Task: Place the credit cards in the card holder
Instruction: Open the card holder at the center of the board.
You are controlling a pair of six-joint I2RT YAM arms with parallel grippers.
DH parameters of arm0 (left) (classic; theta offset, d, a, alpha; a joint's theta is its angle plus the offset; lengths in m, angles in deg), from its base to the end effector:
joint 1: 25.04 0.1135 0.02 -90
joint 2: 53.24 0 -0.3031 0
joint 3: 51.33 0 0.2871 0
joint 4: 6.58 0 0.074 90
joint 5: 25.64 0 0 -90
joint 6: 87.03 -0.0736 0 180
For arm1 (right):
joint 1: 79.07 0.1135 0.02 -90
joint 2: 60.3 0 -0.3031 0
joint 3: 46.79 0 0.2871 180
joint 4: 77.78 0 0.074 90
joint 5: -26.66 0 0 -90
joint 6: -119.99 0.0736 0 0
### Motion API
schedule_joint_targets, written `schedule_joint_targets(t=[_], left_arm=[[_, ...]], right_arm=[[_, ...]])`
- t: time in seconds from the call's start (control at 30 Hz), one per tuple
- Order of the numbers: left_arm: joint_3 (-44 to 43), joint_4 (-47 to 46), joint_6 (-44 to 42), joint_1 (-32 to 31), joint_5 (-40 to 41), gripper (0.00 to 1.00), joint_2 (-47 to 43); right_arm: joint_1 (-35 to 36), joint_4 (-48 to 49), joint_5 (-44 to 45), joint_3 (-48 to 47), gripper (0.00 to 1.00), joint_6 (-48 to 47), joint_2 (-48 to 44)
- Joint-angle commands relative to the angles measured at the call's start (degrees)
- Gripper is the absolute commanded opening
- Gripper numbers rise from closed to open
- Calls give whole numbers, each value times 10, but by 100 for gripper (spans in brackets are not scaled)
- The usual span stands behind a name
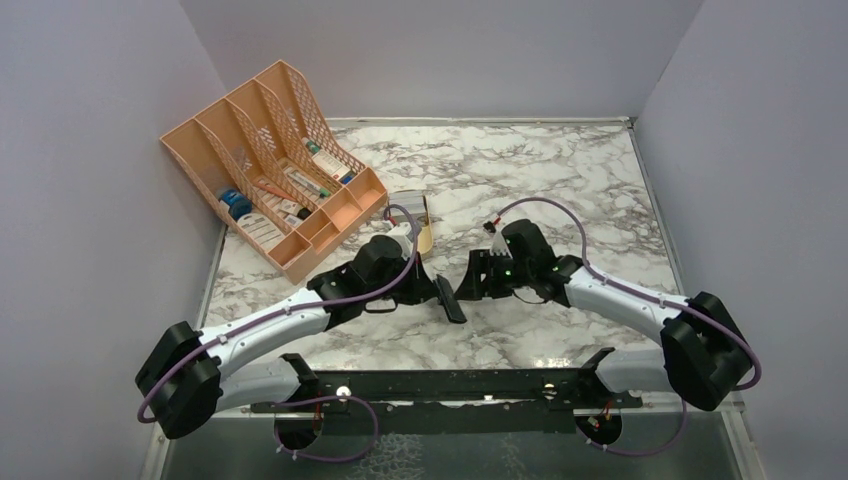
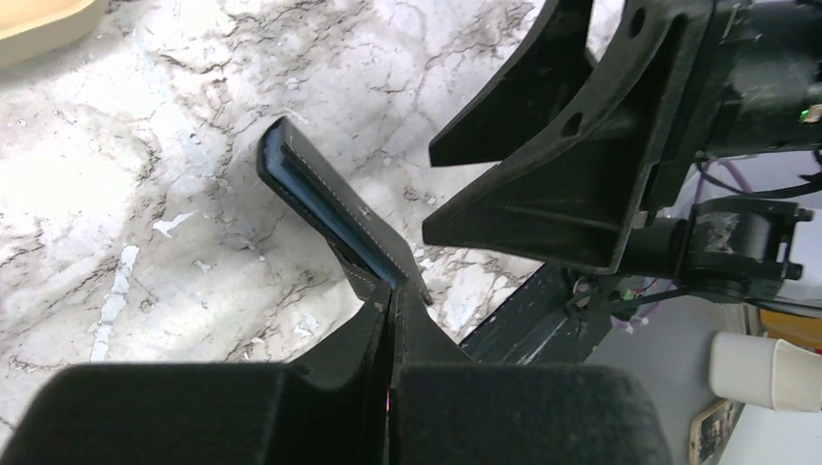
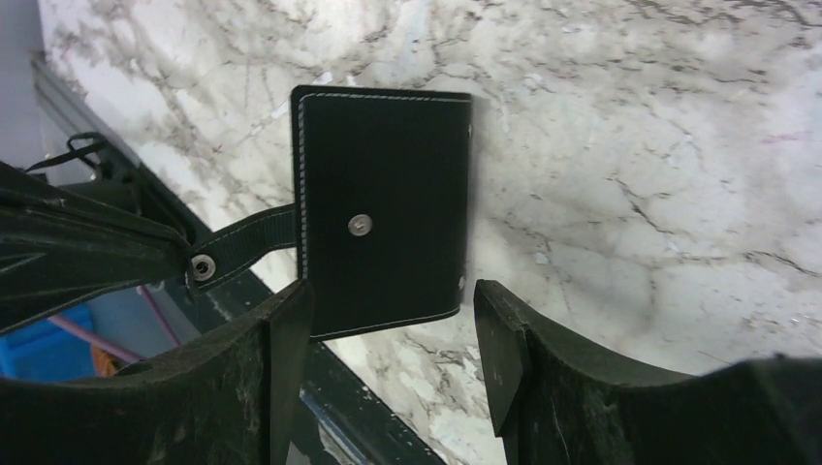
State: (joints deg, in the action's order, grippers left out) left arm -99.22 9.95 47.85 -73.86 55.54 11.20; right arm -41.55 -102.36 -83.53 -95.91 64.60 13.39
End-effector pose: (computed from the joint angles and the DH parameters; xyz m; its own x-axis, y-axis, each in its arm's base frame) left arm 0.1807 -0.2237 0.2251 -0.8391 -0.0998 -0.5347 0.3334 0.6824 -0.6506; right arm 0.2142 0.1965 0.1768 -0.9201 -0.0344 -0.3900 -0.2771 0.7612 0.5864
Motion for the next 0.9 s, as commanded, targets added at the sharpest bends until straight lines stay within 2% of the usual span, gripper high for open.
schedule_joint_targets(t=[0.0, 0.23, 0.37, 0.53, 0.73, 0.87], left_arm=[[-3, -25, 11, 1, -12, 0, -21], [-1, -28, 11, 0, -10, 0, -20], [1, -12, 10, 0, 2, 0, -23], [-6, 73, -8, 0, 67, 0, -27], [13, 123, -16, 0, 123, 0, -26], [21, 114, -16, 0, 109, 0, -23]], right_arm=[[6, 42, -62, 3, 62, 5, 6], [7, 73, -78, 15, 60, 23, 10], [7, 56, -34, 14, 46, 22, 29], [7, 8, 74, 10, 34, 20, 27], [7, -55, 162, 0, 33, 14, 34], [7, -94, 167, -23, 39, 7, 16]])
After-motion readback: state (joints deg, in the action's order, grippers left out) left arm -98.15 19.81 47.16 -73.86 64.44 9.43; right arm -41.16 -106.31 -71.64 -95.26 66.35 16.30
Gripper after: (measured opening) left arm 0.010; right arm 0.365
